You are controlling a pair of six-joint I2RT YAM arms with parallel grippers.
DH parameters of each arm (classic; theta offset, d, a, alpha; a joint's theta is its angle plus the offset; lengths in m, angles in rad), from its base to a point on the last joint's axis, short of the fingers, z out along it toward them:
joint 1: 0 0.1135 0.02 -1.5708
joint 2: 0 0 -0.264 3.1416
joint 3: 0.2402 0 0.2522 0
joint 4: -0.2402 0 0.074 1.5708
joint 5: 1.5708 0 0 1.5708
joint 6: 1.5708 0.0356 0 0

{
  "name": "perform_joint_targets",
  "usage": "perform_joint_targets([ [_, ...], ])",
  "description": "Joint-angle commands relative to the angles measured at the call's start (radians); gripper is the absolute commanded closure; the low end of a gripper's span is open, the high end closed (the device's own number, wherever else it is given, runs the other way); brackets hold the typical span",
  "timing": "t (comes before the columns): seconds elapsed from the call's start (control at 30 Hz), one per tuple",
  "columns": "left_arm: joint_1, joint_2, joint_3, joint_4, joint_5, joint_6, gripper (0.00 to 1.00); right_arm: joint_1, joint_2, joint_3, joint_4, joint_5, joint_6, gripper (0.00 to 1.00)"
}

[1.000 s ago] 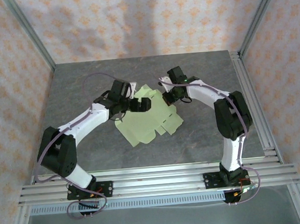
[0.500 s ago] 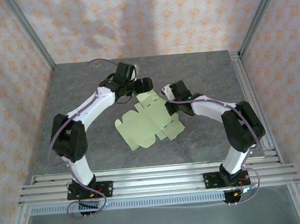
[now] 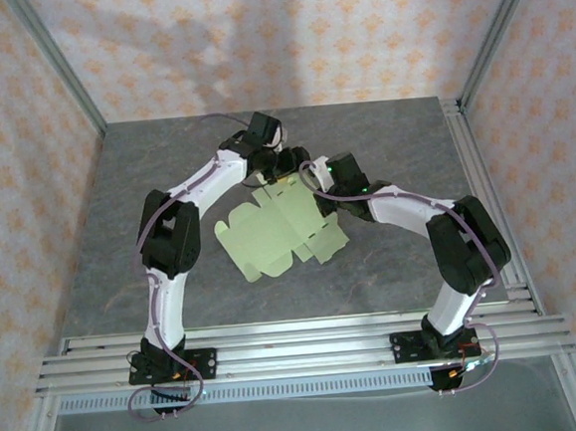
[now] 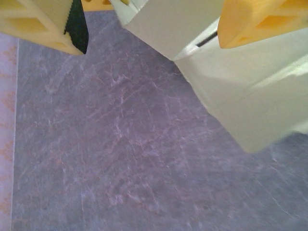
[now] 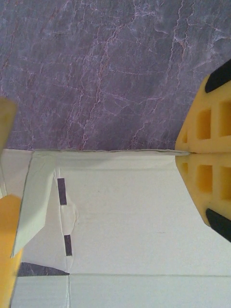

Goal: Fold the paper box

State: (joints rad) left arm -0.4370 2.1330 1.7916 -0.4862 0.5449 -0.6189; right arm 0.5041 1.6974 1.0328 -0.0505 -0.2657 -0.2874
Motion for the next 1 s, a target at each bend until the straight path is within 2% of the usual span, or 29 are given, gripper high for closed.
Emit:
perform_joint_targets([
  [0.0,-0.029,-0.002,0.027,-0.008,0.073,-0.035,0.28,0.005,0.004,-0.004,0.038,-0.003,0.019,1.0],
  [0.4,-0.05,0.004,-0.006,0.079,0.126,-0.11,0.28,0.006,0.017,-0.007,0.054,-0.021,0.035,1.0],
  [0.5,-0.048,0.0,0.0,0.012,0.042,-0.07,0.28,0.005,0.013,-0.016,0.055,-0.011,0.046,1.0],
  [0.57,-0.049,-0.03,-0.01,-0.037,-0.059,-0.034,0.28,0.004,0.022,-0.012,0.043,0.018,0.079,0.97],
  [0.7,-0.043,-0.143,-0.111,0.021,-0.159,0.005,0.19,-0.001,0.04,0.0,0.001,0.028,0.124,0.94],
  [0.8,-0.041,-0.256,-0.209,0.053,-0.297,0.043,0.13,-0.004,0.029,-0.007,-0.017,0.04,0.141,0.92],
  [0.87,-0.028,-0.315,-0.303,0.097,-0.323,0.046,0.12,-0.007,0.016,-0.014,-0.022,0.043,0.146,0.91],
  [0.97,-0.018,-0.372,-0.429,0.162,-0.301,0.024,0.12,-0.007,0.01,-0.015,-0.031,0.019,0.155,0.89],
])
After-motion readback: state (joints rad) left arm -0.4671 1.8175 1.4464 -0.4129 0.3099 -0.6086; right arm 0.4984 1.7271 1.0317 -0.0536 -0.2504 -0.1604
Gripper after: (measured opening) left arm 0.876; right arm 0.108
